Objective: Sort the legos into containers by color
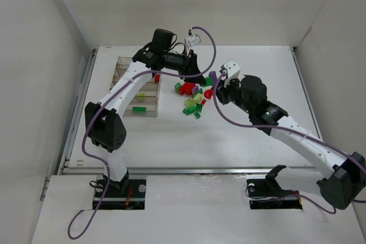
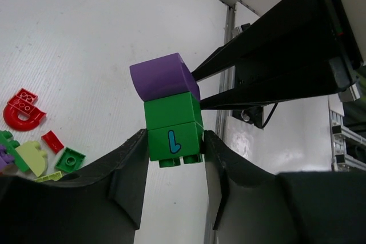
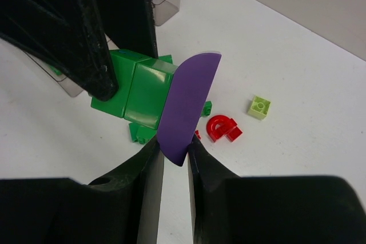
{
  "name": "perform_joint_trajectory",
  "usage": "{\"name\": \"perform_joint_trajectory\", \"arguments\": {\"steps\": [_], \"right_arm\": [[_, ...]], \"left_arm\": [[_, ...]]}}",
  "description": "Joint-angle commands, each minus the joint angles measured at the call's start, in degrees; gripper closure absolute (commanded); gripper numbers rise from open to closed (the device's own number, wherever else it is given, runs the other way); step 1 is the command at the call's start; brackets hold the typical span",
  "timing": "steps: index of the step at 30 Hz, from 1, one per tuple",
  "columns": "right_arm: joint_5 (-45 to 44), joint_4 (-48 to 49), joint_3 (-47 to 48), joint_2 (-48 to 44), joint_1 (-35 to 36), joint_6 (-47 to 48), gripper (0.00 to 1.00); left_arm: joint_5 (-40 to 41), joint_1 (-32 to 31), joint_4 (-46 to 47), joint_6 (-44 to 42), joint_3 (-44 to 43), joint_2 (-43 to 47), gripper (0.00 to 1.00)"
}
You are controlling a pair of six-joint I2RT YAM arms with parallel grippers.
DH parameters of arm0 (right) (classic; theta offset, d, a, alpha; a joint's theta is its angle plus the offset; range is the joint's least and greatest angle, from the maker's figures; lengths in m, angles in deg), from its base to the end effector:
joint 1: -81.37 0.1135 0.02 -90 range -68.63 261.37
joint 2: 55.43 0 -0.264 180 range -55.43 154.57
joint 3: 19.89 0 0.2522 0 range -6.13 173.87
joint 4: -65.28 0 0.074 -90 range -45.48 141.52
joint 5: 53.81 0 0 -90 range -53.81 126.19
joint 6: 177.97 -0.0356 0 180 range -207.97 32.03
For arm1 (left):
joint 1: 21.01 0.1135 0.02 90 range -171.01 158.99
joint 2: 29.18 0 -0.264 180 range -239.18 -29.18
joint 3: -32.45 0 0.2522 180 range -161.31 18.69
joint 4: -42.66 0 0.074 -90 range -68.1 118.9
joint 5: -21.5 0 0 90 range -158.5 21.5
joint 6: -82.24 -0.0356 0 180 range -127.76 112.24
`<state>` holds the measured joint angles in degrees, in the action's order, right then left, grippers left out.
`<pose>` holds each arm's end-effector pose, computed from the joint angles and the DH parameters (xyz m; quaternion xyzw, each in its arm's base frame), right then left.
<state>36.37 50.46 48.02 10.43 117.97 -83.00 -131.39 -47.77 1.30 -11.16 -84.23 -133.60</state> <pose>0.2175 0.1616 0.3392 -0.2782 0.7302 0.1713 0.6001 0.3527 -0.2134 0.3789 0.4466 0.6414 -0.5279 0.3324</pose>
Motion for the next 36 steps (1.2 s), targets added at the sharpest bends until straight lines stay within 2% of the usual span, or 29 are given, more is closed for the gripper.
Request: {"name": "perform_joint_trajectory", "arguments": {"steps": [1,4,5,6,9,10,11,13,14,15,19,23,24,25,27,29,32,36], "right_arm": [[2.45,4.58,0.52,-0.83,0.23,-0.05,1.00],[3.07,5.18,0.52,-0.83,0.23,-0.05,1.00],[3.07,5.19,0.52,-0.83,0.23,-0.05,1.00],[3.07,5.19,0.52,-0.83,0.23,-0.05,1.00],[4.55,5.81,0.52,-0.83,0.23,0.56,1.00],[5.17,5.81,0.52,-0.83,0.23,0.56,0.96],[5.18,5.81,1.04,-0.22,0.23,0.56,0.74],[5.78,5.81,1.04,-0.21,0.23,0.56,0.40],[5.79,5.81,1.04,-0.21,0.23,0.56,0.04],[5.79,5.81,1.04,-0.21,0.23,0.56,0.00],[9.75,5.81,-0.01,-3.02,0.23,3.02,0.00],[23.60,4.67,-0.54,-5.39,-5.12,4.96,0.00],[31.20,4.66,0.16,-5.40,-8.09,5.57,0.00],[35.54,4.66,0.95,-5.40,-9.69,5.57,0.00],[45.11,4.66,2.18,-4.44,-11.72,6.98,0.00],[48.49,3.62,4.90,-1.11,-11.73,7.68,0.00],[56.31,0.55,8.59,4.33,-11.73,8.39,0.03],[59.84,0.53,10.44,7.52,-11.73,9.00,0.03]], "left_arm": [[1.28,-0.04,-0.27,-1.52,-2.38,-0.69,0.68],[0.05,-0.56,-2.28,-2.83,-3.52,-1.30,0.83],[-0.47,-0.57,-2.90,-3.36,-4.04,-1.31,0.97],[-0.48,-0.57,-4.03,-3.89,-4.05,-1.31,1.00],[-0.48,-0.57,-5.71,-6.52,-4.05,-1.31,1.00],[-0.48,-0.57,-5.72,-6.53,-4.05,-1.31,1.00],[-0.48,-0.57,-5.72,-7.40,-4.05,-1.31,1.00],[0.83,-0.57,-7.12,-9.94,-4.05,-1.31,1.00],[1.45,-0.57,-7.64,-11.18,-4.05,-1.31,1.00],[2.07,-0.57,-8.26,-12.67,-4.05,-0.79,1.00],[8.30,-0.57,-11.08,-21.72,-3.43,1.33,1.00],[10.16,-0.57,-16.06,-33.58,-1.24,4.66,1.00],[9.38,-0.57,-17.74,-36.74,-1.24,6.14,1.00],[8.50,0.13,-19.58,-44.34,-0.63,6.86,1.00],[7.79,0.66,-24.67,-51.24,-0.62,8.78,1.00],[7.26,0.66,-26.36,-56.69,-0.62,9.32,1.00],[5.77,0.66,-26.98,-57.25,-3.43,9.85,1.00],[4.62,-0.91,-27.78,-58.48,-4.49,9.93,1.00]]}}
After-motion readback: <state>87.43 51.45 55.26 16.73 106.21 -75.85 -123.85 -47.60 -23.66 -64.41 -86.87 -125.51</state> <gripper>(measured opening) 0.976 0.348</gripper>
